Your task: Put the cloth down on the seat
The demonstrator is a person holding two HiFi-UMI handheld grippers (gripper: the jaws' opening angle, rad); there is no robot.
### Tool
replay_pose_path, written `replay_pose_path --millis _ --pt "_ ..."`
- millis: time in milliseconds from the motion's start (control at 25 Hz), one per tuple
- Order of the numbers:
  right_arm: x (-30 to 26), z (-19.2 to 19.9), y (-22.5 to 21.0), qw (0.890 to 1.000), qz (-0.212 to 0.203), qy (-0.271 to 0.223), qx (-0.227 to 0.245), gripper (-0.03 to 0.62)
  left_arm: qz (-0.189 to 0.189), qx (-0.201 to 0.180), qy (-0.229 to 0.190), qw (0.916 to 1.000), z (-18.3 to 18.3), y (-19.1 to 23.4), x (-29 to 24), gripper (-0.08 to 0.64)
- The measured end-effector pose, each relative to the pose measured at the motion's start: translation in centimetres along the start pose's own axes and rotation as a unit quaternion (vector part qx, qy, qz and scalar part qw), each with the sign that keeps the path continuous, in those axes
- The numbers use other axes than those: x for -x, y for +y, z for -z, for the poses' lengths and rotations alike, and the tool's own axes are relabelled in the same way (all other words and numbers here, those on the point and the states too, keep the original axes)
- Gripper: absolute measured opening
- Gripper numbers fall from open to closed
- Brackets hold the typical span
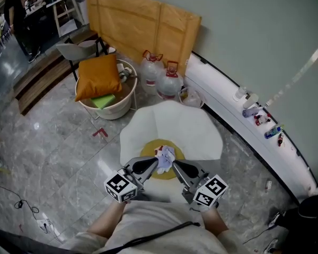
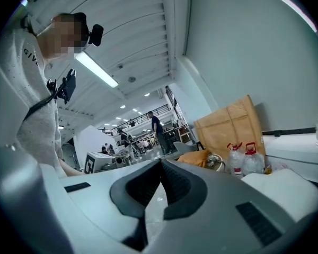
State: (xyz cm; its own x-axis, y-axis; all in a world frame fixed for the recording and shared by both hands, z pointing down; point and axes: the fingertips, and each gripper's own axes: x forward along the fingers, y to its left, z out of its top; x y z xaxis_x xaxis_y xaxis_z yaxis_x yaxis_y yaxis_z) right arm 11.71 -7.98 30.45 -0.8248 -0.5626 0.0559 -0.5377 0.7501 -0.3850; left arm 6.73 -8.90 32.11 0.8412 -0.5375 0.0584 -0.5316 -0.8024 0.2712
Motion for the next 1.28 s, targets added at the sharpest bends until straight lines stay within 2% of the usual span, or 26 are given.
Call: replay_pose_path --millis 320,560,720,880,1280 --pt "0.4 -0.6 0.2 1.000 -0.003 -0.005 0.008 0.018 0.009 0.013 -0.009 0.9998 -0.7 -0.6 -0.2 0.014" --pt "0.8 -1.4 0.4 1.000 -0.001 -0.011 0.017 0.017 0.023 0.007 -0.027 0.9994 -2.2 -1.0 -0.9 0.014" --pt "0.9 -1.3 0.2 1.000 0.001 -0.009 0.019 0.017 0.023 0.020 -0.031 0.9990 -3.2 -1.3 -1.2 0.014" --pt "1.1 -1.4 0.1 1.000 0.001 -0.010 0.021 0.017 0.030 0.016 -0.035 0.9988 -3.2 -1.4 -1.4 0.014" --pt "1.1 -1.0 -0.3 1.000 0.006 -0.004 0.016 0.017 0.009 0.007 -0.035 0.9993 -3.6 -0.3 -1.2 0.014"
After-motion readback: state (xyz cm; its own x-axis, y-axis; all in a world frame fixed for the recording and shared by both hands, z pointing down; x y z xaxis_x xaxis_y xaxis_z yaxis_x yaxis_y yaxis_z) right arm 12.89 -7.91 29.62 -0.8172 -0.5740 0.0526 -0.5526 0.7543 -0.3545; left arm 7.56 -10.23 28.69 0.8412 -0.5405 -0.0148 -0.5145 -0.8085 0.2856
